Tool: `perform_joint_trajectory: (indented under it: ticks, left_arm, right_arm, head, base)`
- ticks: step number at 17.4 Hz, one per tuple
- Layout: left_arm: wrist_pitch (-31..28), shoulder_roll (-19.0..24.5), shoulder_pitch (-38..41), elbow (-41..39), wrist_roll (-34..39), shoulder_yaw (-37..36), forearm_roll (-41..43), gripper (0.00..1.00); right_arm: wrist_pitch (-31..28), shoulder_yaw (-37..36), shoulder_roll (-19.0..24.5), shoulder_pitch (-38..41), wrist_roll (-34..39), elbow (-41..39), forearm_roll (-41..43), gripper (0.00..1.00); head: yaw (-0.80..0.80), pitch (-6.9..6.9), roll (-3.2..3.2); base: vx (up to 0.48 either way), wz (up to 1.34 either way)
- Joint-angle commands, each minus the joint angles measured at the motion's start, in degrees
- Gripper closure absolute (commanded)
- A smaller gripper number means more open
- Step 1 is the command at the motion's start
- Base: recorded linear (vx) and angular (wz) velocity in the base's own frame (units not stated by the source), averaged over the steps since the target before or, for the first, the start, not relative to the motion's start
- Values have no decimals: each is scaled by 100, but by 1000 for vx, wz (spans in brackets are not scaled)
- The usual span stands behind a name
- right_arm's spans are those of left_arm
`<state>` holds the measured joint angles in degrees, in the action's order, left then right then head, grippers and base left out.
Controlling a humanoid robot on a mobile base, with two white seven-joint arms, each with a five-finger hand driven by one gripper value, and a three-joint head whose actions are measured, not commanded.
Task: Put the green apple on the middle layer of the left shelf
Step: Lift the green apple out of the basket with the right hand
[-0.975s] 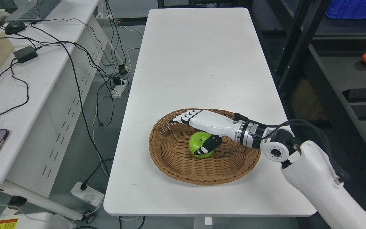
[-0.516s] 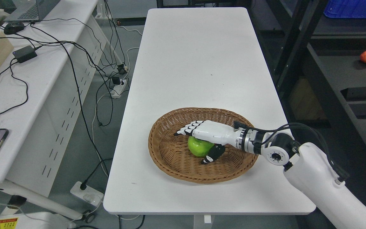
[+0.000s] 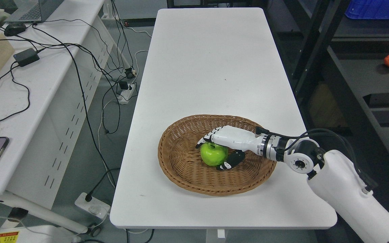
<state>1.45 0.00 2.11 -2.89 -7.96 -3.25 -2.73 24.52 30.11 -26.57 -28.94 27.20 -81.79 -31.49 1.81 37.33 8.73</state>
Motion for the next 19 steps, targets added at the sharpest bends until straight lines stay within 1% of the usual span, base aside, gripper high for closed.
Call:
perform_joint_trajectory:
  ticks: [1, 2, 4, 6, 7, 8, 9, 10, 11, 12, 13, 14, 16, 17, 19]
  left_arm:
    - [-4, 100, 0, -1, -4, 0, 0, 0]
    - [-4, 100, 0, 8, -4, 0, 0, 0]
    - [-4, 100, 0, 0, -4, 0, 0, 0]
    - [-4, 100, 0, -1, -4, 0, 0, 0]
    - [-4, 100, 0, -1, -4, 0, -9, 0]
    - [-4, 100, 0, -1, -4, 0, 0, 0]
    - [-4, 100, 0, -1, -4, 0, 0, 0]
    - [-4, 100, 0, -1, -4, 0, 0, 0]
    - [-4, 100, 0, -1, -4, 0, 0, 0]
    - [-4, 100, 0, -1, -4, 0, 0, 0]
    - [-4, 100, 0, -1, 5, 0, 0, 0]
    - [-4, 100, 0, -1, -4, 0, 0, 0]
    - [5, 100, 0, -1, 5, 0, 0, 0]
    - [-4, 100, 0, -1, -4, 0, 0, 0]
    - [5, 100, 0, -1, -4, 0, 0, 0]
  right_arm:
    - [273, -619, -112, 178, -31, -3, 55, 75]
    - [369, -820, -155, 222, -22, -82, 55, 96]
    - [422, -1320, -174, 275, -31, -188, 55, 100]
    - [370, -1970, -60, 345, -83, -276, 47, 100]
    - [274, -2408, 124, 415, -318, -294, 38, 100]
    - [-6, -2804, 456, 537, -730, -311, 21, 100]
    - [-330, -3087, 633, 678, -1186, -390, 12, 100]
    - [-551, -3220, 679, 844, -1600, -530, 12, 100]
    - [-736, -3274, 705, 1125, -2283, -740, -6, 100]
    - [-1095, -3283, 705, 1380, -3203, -872, -15, 100]
    - [-1394, -3283, 714, 1478, -3769, -891, -15, 100]
    - [-1597, -3283, 706, 1566, -4158, -891, -15, 100]
    - [-1678, -3335, 723, 1750, -4486, -996, -15, 100]
    - [-1678, -3405, 749, 1856, -4513, -1110, -6, 100]
    - [-1678, -3441, 942, 2006, -4513, -1321, -6, 100]
  head:
    - [0, 0, 0]
    - [0, 0, 0]
    - [0, 0, 0]
    - [0, 0, 0]
    - [0, 0, 0]
    - [0, 0, 0]
    - [0, 0, 0]
    - [0, 0, 0]
    - [0, 0, 0]
    - [0, 0, 0]
    - [0, 0, 0]
    - [0, 0, 0]
    - [0, 0, 0]
    - [0, 0, 0]
    - [0, 0, 0]
  base:
    - [0, 0]
    - [0, 0]
    - [0, 0]
    - [0, 0]
    - [0, 0]
    - [0, 0]
    - [0, 0]
    - [0, 0]
    - [0, 0]
    - [0, 0]
    - [0, 0]
    - [0, 0]
    - [-16, 4]
    - [-66, -6]
    - [-93, -33]
